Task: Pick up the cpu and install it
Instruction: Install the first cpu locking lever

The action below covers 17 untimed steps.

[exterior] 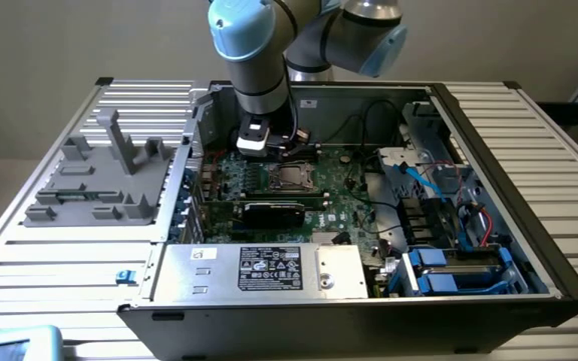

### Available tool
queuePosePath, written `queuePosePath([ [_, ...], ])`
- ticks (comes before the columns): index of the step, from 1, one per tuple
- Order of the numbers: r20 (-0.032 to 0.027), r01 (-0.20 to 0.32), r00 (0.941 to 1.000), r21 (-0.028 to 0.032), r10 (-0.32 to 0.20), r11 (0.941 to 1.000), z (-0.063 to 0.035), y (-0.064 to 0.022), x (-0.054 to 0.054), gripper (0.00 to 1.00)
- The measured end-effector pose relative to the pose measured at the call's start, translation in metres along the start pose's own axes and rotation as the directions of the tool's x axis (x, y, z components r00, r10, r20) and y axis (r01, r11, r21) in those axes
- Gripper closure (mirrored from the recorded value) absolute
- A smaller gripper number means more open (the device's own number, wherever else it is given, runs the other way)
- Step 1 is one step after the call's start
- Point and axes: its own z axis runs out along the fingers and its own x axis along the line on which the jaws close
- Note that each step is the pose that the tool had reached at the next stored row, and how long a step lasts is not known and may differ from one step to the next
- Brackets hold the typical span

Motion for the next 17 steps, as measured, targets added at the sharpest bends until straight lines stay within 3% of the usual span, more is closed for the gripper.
queuePosePath([
  [8,-0.0037,-0.013,0.9999,-0.0013,0.013,0.9999,0.0001,-0.0002,0.0005,0.89],
  [17,0.0010,-0.023,0.9997,-0.0049,0.023,0.9997,-0.0007,-0.0004,0.0023,0.89],
])
